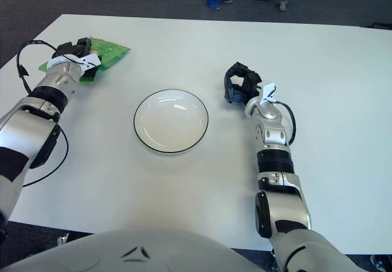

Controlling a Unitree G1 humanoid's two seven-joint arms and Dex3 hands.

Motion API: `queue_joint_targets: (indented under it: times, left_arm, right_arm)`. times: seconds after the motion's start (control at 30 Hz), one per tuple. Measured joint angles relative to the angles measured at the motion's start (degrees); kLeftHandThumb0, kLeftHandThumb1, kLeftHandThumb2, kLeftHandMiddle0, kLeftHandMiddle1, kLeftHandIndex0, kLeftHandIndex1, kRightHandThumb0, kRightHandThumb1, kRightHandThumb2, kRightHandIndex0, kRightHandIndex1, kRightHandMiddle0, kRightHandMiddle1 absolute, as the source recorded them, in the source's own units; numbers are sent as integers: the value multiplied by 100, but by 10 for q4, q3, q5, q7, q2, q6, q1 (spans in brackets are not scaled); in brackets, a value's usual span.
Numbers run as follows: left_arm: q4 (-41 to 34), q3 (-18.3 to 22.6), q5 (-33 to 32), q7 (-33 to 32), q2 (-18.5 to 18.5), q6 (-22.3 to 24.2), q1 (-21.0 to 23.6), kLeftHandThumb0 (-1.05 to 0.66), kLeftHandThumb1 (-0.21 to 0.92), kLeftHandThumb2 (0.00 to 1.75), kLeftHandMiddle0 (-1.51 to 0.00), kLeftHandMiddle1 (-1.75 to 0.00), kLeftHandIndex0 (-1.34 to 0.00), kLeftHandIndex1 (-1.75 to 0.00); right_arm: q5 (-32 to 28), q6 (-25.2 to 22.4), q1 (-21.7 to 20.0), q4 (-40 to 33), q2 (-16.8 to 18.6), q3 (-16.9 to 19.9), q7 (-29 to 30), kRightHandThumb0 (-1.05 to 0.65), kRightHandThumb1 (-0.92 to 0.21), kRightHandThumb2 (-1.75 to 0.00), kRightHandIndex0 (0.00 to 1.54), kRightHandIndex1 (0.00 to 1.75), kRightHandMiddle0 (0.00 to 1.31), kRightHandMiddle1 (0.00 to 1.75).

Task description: Put the snack into the plate.

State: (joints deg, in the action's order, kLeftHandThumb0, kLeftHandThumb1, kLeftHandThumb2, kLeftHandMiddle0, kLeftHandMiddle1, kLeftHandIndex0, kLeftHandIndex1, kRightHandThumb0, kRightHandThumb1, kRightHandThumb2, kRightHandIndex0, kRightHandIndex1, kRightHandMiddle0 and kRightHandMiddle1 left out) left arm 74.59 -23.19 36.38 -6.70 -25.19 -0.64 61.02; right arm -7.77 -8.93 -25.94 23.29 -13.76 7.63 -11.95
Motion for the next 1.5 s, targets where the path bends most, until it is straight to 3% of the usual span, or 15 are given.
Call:
queue_joint_targets:
  times: [0.17, 0.43, 0.63, 0.9, 1.3, 1.5]
  left_arm:
    - [-5, 6, -11, -1, -17, -76, -14, -105, 92, 123, -34, -25, 0, -48]
    - [-13, 4, -13, -3, -51, -213, -40, -100, 92, 121, -30, -50, 0, -52]
    - [-36, -3, -9, -9, -80, -311, -65, -95, 92, 120, -27, -52, 0, -50]
    - [-51, -22, 20, -40, -112, -404, -78, -91, 92, 117, -25, -51, 0, -48]
    - [-89, -65, 98, -159, -158, -513, -106, -94, 92, 116, -32, -53, 0, -63]
    - [-128, -99, 173, -266, -184, -553, -117, -96, 92, 116, -32, -53, 0, -76]
  right_arm:
    - [0, -7, 1, -7, 0, -2, 0, -45, -41, -120, 127, 175, 54, 175]
    - [3, -9, 4, -12, -1, -6, 7, -45, -41, -121, 127, 175, 55, 175]
    - [5, -13, 4, -17, -3, -12, 11, -45, -41, -120, 128, 175, 54, 175]
    - [3, -14, 4, -18, -4, -14, 10, -45, -41, -120, 129, 175, 54, 175]
    - [4, -15, 4, -18, -7, -18, 3, -45, -42, -120, 129, 175, 54, 175]
    - [4, -15, 3, -16, -11, -20, -1, -45, -42, -119, 129, 175, 53, 175]
